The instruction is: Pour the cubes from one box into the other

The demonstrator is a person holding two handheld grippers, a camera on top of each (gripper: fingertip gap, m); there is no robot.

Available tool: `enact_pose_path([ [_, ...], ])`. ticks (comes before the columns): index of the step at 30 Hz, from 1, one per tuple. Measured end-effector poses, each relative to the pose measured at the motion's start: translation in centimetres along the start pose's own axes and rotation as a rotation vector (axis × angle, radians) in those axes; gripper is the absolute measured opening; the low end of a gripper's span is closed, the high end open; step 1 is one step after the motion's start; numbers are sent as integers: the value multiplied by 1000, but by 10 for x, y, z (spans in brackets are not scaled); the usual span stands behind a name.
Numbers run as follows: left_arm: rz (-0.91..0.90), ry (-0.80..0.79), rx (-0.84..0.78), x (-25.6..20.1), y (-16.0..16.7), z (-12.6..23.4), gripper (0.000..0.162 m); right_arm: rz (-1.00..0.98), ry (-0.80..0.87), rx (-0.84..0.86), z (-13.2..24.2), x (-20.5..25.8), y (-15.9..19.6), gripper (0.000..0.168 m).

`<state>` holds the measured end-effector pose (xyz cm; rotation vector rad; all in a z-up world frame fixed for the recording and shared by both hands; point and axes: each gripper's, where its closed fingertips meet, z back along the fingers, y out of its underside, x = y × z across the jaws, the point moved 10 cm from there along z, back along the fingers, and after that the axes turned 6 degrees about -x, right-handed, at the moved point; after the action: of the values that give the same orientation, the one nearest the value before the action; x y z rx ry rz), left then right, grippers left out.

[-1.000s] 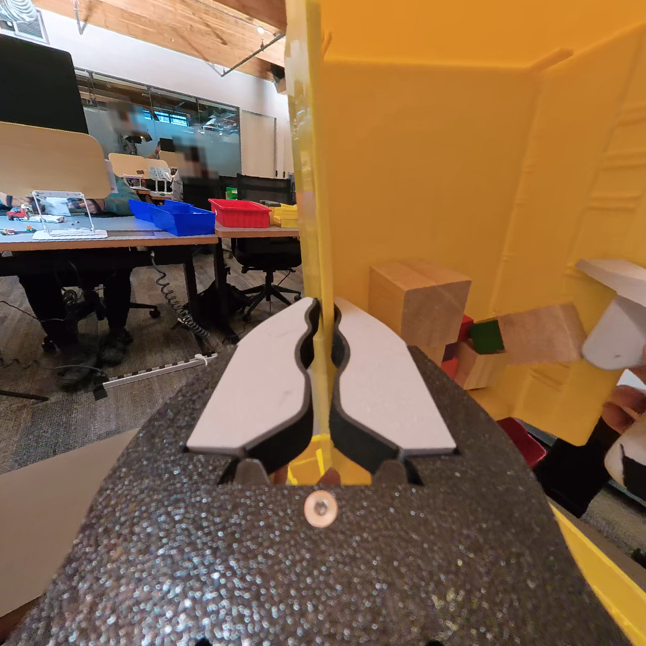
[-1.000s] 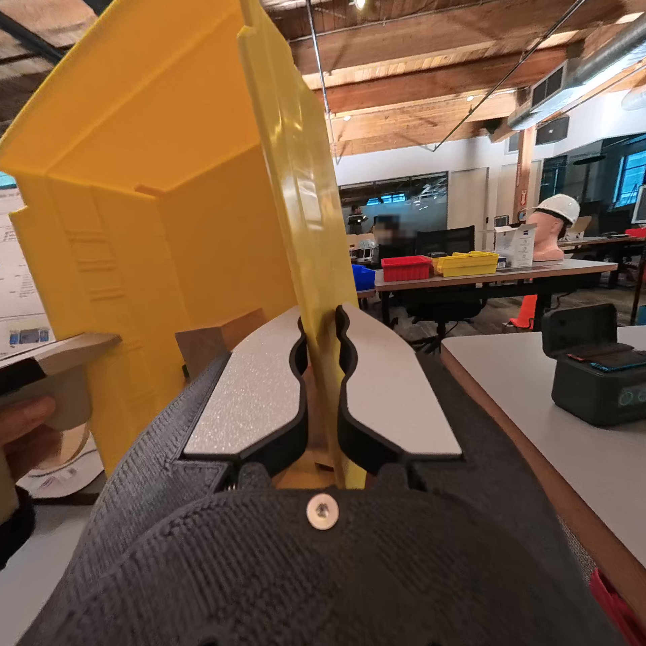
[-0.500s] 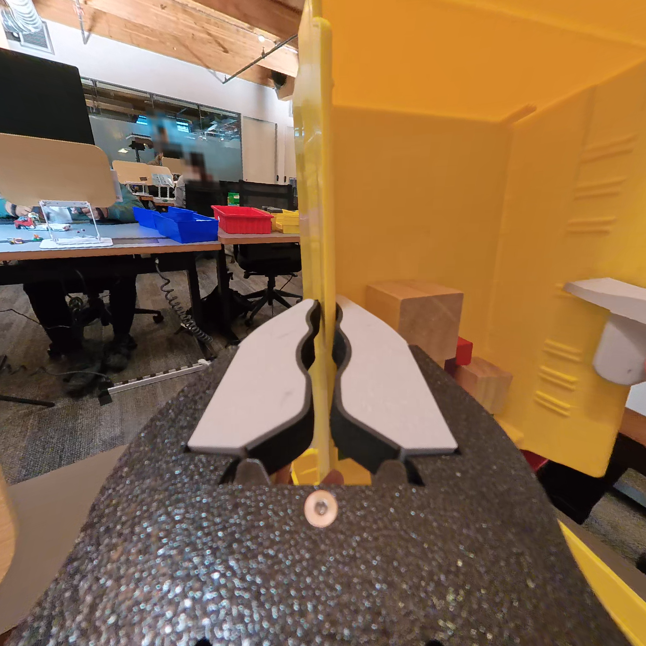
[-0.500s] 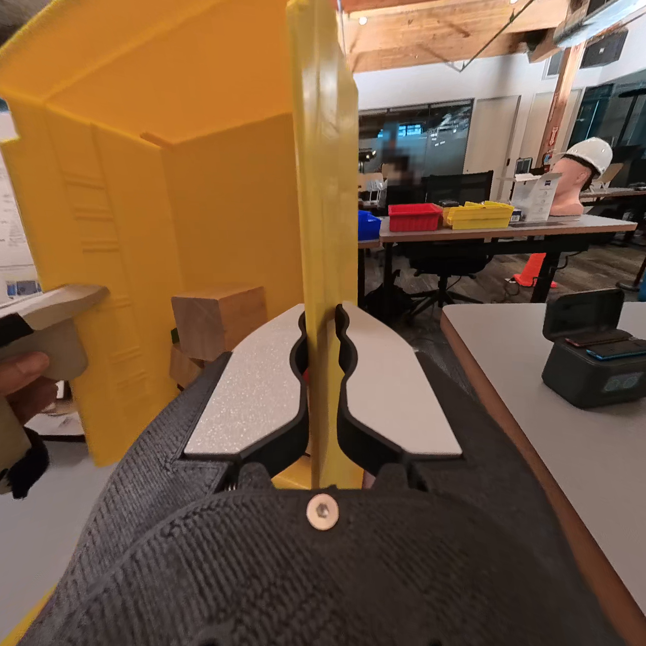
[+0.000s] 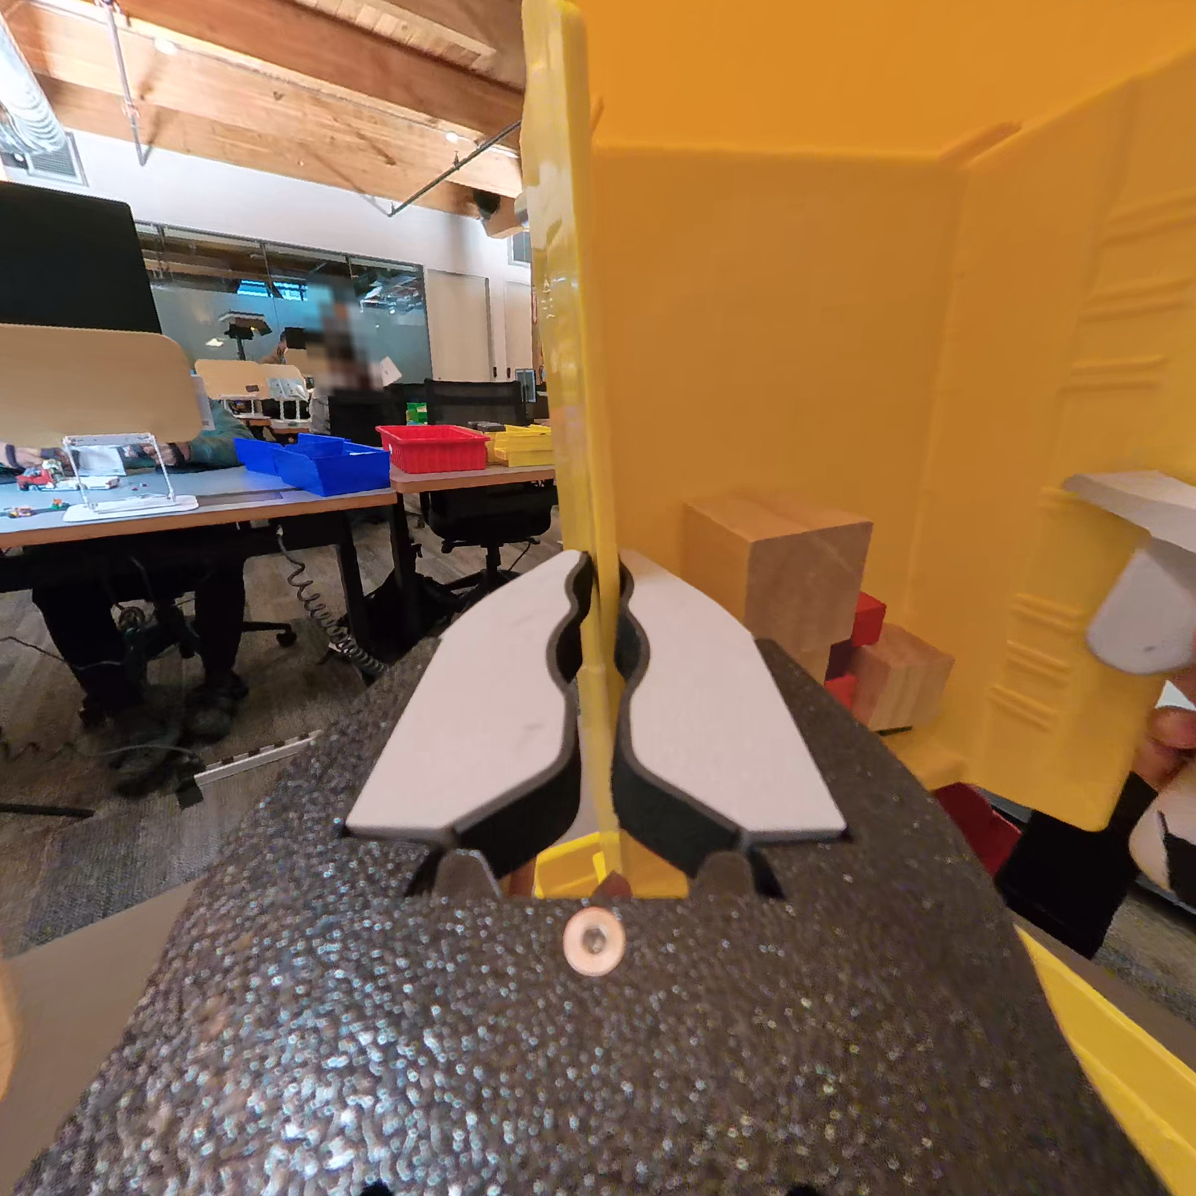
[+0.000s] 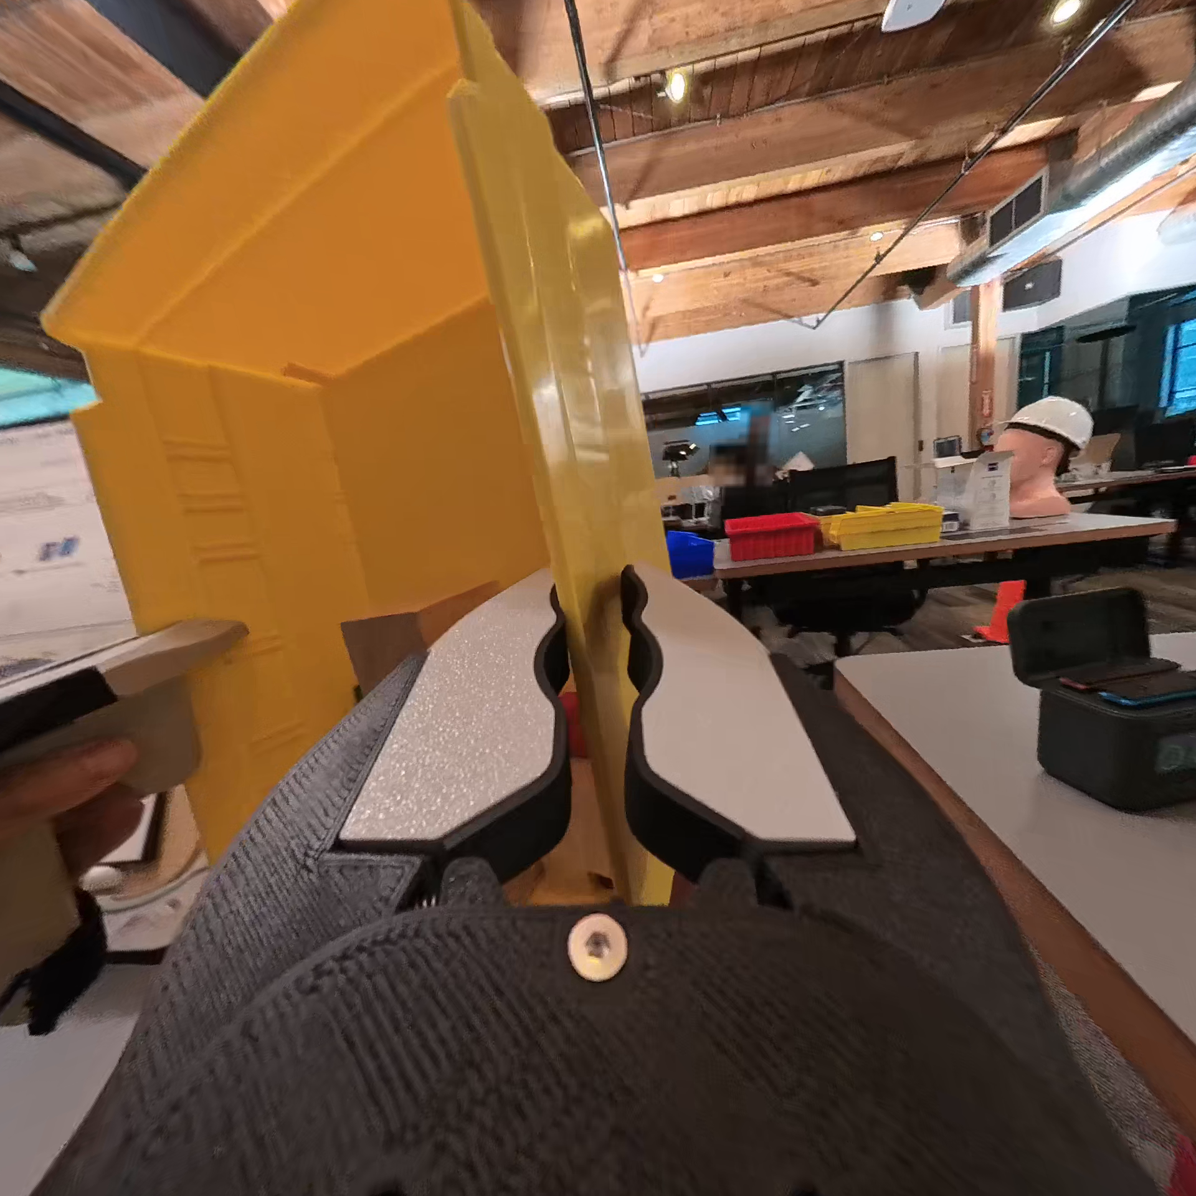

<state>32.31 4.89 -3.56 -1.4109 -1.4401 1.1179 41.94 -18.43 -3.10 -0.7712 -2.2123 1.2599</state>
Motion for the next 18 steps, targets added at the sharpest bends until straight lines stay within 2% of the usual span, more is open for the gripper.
enact_pose_path([
  [4,-4,15,-48,-3,-4,1,4,-66,-25,-73,4,-3,3,16],
  [10,-8,30,-25,-2,0,0,4,-82,-45,-89,7,-5,6,17],
  [18,-13,22,22,-2,12,-1,5,-70,-49,-42,6,-9,11,17],
])
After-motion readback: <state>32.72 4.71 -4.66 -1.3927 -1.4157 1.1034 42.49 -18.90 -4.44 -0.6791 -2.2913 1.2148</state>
